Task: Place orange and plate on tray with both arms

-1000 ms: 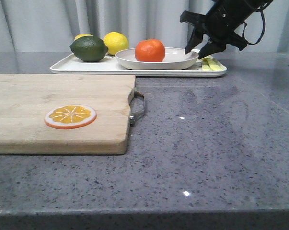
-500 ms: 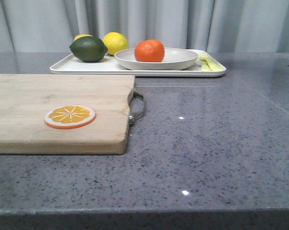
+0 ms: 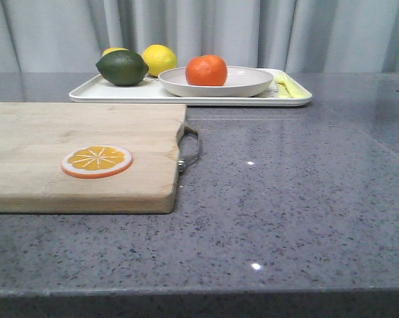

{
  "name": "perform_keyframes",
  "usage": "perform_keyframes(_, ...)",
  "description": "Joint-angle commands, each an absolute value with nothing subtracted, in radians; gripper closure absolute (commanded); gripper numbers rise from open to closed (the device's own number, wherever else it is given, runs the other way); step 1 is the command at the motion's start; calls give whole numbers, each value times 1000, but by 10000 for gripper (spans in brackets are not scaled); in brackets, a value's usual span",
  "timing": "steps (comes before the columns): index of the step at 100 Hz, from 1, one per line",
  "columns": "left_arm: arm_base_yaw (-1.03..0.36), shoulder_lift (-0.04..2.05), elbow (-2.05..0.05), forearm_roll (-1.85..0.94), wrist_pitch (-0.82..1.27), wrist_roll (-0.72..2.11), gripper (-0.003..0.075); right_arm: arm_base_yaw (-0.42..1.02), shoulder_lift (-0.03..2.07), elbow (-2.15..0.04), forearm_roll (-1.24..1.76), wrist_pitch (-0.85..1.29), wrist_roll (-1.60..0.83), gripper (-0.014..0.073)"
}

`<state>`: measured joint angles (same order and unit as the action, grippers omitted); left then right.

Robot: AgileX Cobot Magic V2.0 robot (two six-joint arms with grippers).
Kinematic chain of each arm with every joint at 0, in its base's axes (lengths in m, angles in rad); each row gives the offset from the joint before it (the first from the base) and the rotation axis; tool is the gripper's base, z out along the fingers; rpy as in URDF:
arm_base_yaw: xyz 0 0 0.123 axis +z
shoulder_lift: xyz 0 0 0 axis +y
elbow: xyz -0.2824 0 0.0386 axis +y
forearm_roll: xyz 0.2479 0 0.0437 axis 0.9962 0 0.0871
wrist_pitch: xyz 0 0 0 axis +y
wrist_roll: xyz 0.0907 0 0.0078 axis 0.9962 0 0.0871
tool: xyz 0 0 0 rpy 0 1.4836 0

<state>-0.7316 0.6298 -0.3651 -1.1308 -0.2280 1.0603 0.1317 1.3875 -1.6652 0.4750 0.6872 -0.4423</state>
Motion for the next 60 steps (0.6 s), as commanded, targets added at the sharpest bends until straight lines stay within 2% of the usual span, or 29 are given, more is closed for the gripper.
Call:
perform_keyframes(1, -738, 626, -391, -1125, -262, 1052, 69, 124, 1223, -1520, 484, 542, -494, 139)
perform_keyframes(33, -738, 626, -391, -1125, -257, 1052, 69, 124, 699, -874, 484, 314, -538, 139)
perform_keyframes(60, -738, 626, -391, -1125, -257, 1052, 69, 124, 335, -574, 484, 196, -537, 139)
